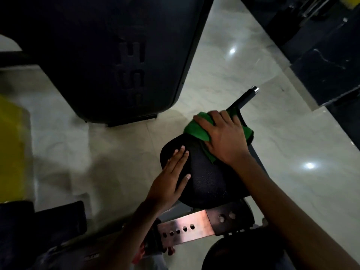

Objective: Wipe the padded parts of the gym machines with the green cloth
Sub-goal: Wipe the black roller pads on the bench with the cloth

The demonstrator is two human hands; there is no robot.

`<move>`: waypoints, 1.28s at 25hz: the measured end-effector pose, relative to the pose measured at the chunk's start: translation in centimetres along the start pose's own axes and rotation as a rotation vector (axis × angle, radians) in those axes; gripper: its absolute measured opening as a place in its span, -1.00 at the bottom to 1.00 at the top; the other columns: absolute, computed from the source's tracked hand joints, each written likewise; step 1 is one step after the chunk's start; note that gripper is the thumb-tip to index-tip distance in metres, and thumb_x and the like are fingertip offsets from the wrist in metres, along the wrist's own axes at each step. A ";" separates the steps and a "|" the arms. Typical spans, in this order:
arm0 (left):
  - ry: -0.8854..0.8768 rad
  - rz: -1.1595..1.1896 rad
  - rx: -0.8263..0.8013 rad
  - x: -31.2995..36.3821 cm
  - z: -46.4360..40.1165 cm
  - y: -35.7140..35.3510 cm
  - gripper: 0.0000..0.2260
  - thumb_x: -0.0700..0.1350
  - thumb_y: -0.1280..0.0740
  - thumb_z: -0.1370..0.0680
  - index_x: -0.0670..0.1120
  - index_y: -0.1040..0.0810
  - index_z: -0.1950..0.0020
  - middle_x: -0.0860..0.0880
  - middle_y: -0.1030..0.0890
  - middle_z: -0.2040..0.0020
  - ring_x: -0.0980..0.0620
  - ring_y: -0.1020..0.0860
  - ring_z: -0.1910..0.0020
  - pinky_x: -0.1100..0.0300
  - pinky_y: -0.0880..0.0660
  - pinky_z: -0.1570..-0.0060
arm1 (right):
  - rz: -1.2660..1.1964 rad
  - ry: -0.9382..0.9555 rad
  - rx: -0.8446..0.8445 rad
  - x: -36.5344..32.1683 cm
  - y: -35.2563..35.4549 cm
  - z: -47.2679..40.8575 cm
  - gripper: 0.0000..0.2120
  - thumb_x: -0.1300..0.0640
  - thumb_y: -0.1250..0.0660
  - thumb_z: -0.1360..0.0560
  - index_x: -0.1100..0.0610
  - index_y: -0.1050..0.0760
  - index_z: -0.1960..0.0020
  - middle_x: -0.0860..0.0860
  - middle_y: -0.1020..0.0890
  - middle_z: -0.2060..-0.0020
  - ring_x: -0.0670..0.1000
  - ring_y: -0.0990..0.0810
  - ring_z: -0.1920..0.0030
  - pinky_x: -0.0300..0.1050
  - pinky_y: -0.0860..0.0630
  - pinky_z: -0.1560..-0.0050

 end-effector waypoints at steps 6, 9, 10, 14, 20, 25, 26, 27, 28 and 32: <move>0.048 0.006 0.120 0.5 2.3 -1.8 -0.48 0.02 -0.14 -0.62 -0.11 -0.13 -0.54 -0.01 -0.07 -0.57 0.10 0.00 -0.54 0.16 -0.12 -0.45 | -0.046 0.134 0.006 0.8 1.1 6.2 -0.44 -0.06 -0.24 -0.33 0.00 -0.48 -0.32 0.13 -0.55 -0.04 0.17 -0.42 0.04 0.03 -0.38 0.12; 0.026 -0.002 0.100 -0.1 2.7 -1.6 -0.49 0.04 -0.13 -0.63 -0.09 -0.13 -0.55 0.02 -0.04 -0.57 0.10 0.00 -0.54 0.29 -0.03 -0.46 | -0.006 0.174 -0.024 -0.2 -0.3 2.0 -0.45 -0.04 -0.35 -0.32 0.02 -0.48 -0.30 0.15 -0.55 -0.01 0.19 -0.45 0.04 0.05 -0.41 0.13; 0.025 0.007 0.096 -0.2 2.7 -1.5 -0.48 0.05 -0.12 -0.64 -0.08 -0.12 -0.55 0.03 -0.03 -0.57 0.11 0.01 -0.54 0.32 -0.01 -0.46 | 0.021 0.192 -0.036 -0.8 -0.9 0.5 -0.44 -0.02 -0.42 -0.30 0.04 -0.48 -0.29 0.15 -0.55 0.00 0.19 -0.47 0.04 0.04 -0.40 0.12; 0.040 0.039 0.127 -0.1 2.6 -1.9 -0.49 0.03 -0.14 -0.63 -0.08 -0.12 -0.55 0.03 -0.04 -0.57 0.10 0.01 -0.54 0.29 -0.01 -0.47 | 0.020 0.274 -0.050 -1.2 -1.4 -0.6 -0.42 -0.04 -0.39 -0.31 0.04 -0.47 -0.31 0.14 -0.54 -0.02 0.17 -0.46 0.02 0.02 -0.33 0.10; 0.127 0.001 0.325 1.3 1.7 -2.9 -0.54 -0.04 -0.15 -0.61 -0.20 -0.28 -0.47 -0.11 -0.26 -0.50 0.00 -0.18 -0.48 0.12 -0.09 -0.46 | -0.056 0.312 -0.017 0.0 0.1 2.6 -0.43 -0.11 -0.20 -0.33 0.05 -0.50 -0.29 0.15 -0.54 0.03 0.18 -0.40 0.06 0.03 -0.33 0.14; 0.300 0.055 0.485 2.3 1.0 -3.5 -0.57 0.00 -0.16 -0.58 -0.25 -0.43 -0.33 -0.20 -0.44 -0.31 -0.11 -0.39 -0.29 0.23 -0.26 -0.33 | -0.038 0.421 -0.063 -2.1 -2.2 -2.7 -0.36 -0.02 -0.54 -0.18 0.08 -0.53 -0.23 0.15 -0.55 0.13 0.19 -0.52 0.12 0.05 -0.41 0.15; 0.378 0.059 0.518 2.1 0.8 -3.5 -0.53 0.05 -0.16 -0.56 -0.26 -0.44 -0.30 -0.23 -0.46 -0.26 -0.15 -0.41 -0.24 0.21 -0.27 -0.29 | -0.062 0.459 -0.053 -1.9 -2.3 -2.3 -0.35 -0.01 -0.56 -0.16 0.07 -0.54 -0.22 0.14 -0.55 0.13 0.18 -0.51 0.13 0.03 -0.41 0.15; 0.436 0.062 0.545 1.8 0.7 -3.4 -0.49 0.10 -0.17 -0.53 -0.27 -0.45 -0.28 -0.24 -0.46 -0.23 -0.18 -0.42 -0.20 0.17 -0.28 -0.25 | -0.097 0.522 -0.032 -1.3 -2.2 -1.5 -0.36 -0.03 -0.54 -0.16 0.05 -0.53 -0.23 0.12 -0.55 0.12 0.16 -0.50 0.12 0.01 -0.40 0.15; 0.454 0.065 0.563 1.7 0.8 -3.3 -0.46 0.12 -0.18 -0.50 -0.27 -0.45 -0.28 -0.24 -0.46 -0.21 -0.19 -0.42 -0.19 0.15 -0.30 -0.24 | -0.132 0.611 -0.007 -0.7 -2.1 -0.4 -0.38 -0.06 -0.49 -0.19 0.02 -0.52 -0.24 0.10 -0.55 0.09 0.13 -0.47 0.10 -0.01 -0.37 0.14; 0.405 0.099 0.636 2.8 1.8 -4.9 -0.39 0.15 -0.20 -0.50 -0.26 -0.35 -0.40 -0.21 -0.36 -0.37 -0.10 -0.33 -0.36 0.24 -0.20 -0.38 | -0.203 0.886 -0.046 1.1 -1.5 1.7 -0.42 -0.15 -0.26 -0.23 -0.08 -0.46 -0.25 0.01 -0.56 0.05 0.05 -0.45 0.06 -0.05 -0.33 0.13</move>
Point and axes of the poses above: each hand's wrist, its own z-axis away from the middle knuckle, its own y-axis out of the back of the hand, x = y × z, the point moved 2 cm from there along -z, towards the middle knuckle
